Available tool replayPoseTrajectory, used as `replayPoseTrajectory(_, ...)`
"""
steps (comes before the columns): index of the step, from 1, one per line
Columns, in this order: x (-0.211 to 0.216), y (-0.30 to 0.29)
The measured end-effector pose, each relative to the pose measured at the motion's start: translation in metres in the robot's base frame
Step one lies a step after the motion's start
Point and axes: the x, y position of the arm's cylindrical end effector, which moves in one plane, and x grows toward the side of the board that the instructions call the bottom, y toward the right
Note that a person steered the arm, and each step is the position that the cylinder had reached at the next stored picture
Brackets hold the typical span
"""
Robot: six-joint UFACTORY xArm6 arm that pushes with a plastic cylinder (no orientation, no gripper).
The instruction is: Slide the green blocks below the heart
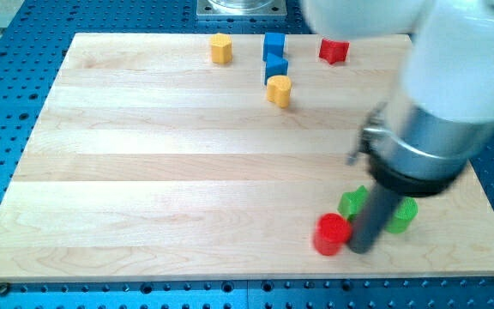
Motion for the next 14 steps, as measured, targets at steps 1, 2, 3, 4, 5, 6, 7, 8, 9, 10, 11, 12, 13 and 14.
replayPoseTrajectory(1, -0.033, -0.03)
replayPoseTrajectory(2, -0.035, -0.014)
replayPoseTrajectory(3, 0.005, -0.035)
replayPoseTrajectory(4, 0.025, 0.016)
replayPoseTrajectory(5, -0.011, 0.034)
replayPoseTrajectory(6, -0.077, 0.013)
replayPoseTrajectory(7, -0.14, -0.023)
replayPoseTrajectory(8, -0.114, -0.013)
replayPoseTrajectory(9, -0.131, 0.056)
replayPoseTrajectory(10, -0.163, 0.034)
replayPoseTrajectory(11, -0.166, 0.009)
replayPoseTrajectory(12, -0.165, -0.02)
replayPoseTrajectory(13, -0.159, -0.03)
replayPoseTrajectory(14, -0.124, 0.025)
